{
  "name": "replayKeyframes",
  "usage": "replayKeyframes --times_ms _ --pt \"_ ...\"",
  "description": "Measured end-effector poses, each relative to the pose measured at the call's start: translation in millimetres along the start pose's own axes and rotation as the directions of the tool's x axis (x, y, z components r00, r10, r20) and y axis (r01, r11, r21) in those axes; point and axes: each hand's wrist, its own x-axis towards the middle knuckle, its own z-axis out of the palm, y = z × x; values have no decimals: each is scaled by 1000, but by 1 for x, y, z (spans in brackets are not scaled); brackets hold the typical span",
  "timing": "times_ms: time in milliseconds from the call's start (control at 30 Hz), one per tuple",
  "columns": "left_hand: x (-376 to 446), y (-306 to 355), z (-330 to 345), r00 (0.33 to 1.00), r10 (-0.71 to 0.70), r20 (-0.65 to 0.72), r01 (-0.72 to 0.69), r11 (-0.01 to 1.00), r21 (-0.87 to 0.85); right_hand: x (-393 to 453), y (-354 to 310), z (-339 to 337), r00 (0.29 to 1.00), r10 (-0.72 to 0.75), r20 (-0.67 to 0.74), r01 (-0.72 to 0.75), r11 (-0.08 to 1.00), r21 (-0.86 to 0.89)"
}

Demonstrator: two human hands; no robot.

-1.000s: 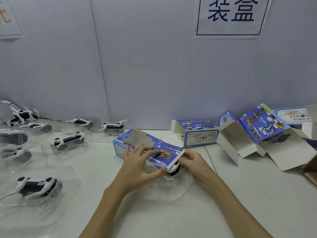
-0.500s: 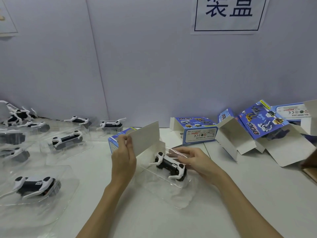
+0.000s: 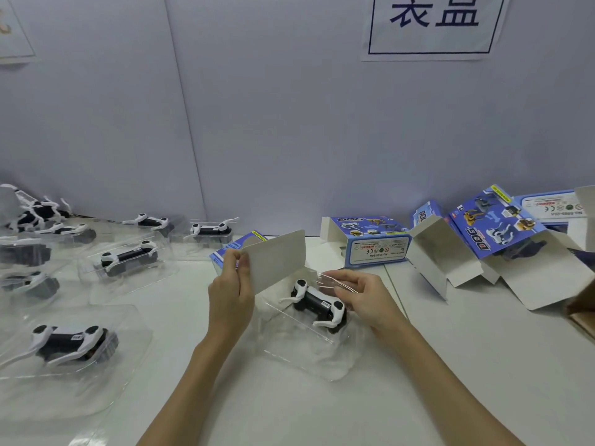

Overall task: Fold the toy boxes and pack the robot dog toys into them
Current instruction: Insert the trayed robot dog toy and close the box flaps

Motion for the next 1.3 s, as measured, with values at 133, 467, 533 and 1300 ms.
replayKeyframes --times_ms 133,467,533,1300 --pt "3 0 -11 987 10 158 -10 1000 -3 0 -4 -8 1000 -13 19 14 999 -47" --pt "0 4 -36 697 83 712 -266 952 150 3 -1 -12 982 -38 -187 11 990 -143" --pt "1 2 -37 688 88 720 -314 931 186 3 1 -12 976 -17 -219 -17 988 -154" --pt "-2 -11 -9 848 228 478 -381 890 252 7 4 8 937 173 -304 -58 934 353"
